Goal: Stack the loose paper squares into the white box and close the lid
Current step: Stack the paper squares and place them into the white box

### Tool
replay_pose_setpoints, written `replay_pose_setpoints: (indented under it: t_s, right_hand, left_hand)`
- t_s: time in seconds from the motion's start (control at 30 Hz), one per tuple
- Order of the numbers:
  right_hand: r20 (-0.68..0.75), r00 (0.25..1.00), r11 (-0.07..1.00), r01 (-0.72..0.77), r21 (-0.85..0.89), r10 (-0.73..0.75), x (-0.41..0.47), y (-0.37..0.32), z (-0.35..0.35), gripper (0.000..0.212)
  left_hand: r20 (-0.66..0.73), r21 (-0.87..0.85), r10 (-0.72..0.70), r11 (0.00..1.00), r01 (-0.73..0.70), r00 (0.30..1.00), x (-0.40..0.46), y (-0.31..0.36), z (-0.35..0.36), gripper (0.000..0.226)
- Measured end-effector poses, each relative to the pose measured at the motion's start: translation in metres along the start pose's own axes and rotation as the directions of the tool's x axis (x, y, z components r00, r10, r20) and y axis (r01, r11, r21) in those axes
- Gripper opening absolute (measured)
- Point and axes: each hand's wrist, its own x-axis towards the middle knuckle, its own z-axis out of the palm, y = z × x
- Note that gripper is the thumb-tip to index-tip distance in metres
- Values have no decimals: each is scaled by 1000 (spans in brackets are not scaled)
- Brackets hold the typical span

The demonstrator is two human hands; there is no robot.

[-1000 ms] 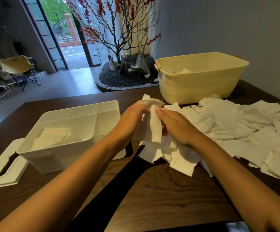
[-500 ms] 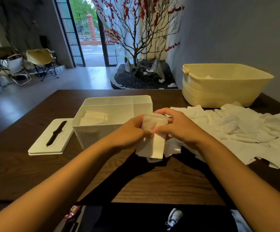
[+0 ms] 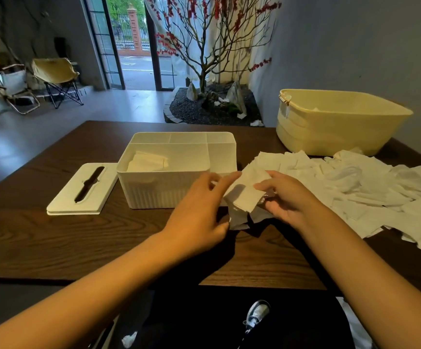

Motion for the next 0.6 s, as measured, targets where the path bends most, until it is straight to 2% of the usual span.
replay_pose_setpoints:
  t_s: [0.13,0.2,0.27,0.37,0.43,0.5,0.6]
  right_hand:
    - [-6,997,981,-79,174,81,3,2,-8,62]
    - [-14,996,978,-82,190,87,-1,2,-10,62]
    - [-26,998,983,-51,174,57,-9,0,-13,41]
    - [-31,999,1000,13,-4,-13,-21,-7,-18,14]
    - [1,997,989,72,-127,-73,-22,-9,-23,22]
    - [35,989,961,148,-232,-143,-21,-11,-25,26]
    - [49,972,872,229,-433,-231,-21,-12,-28,14]
  left_hand:
    - [-96,302,174,943,-138,980,15,1,12,69]
    - [-140,294,276,929,-226,951,22,-1,19,52]
    - [-181,175,291,950,-260,939,26,-2,22,34]
    - [-235,-127,101,983,-133,967,28,3,21,19]
    - [-235,-267,-64,964,-1,970,32,4,21,15]
    - [-198,-427,-209,898,108,958,39,5,22,17]
    - [-90,-669,-320,721,181,943,48,9,23,24]
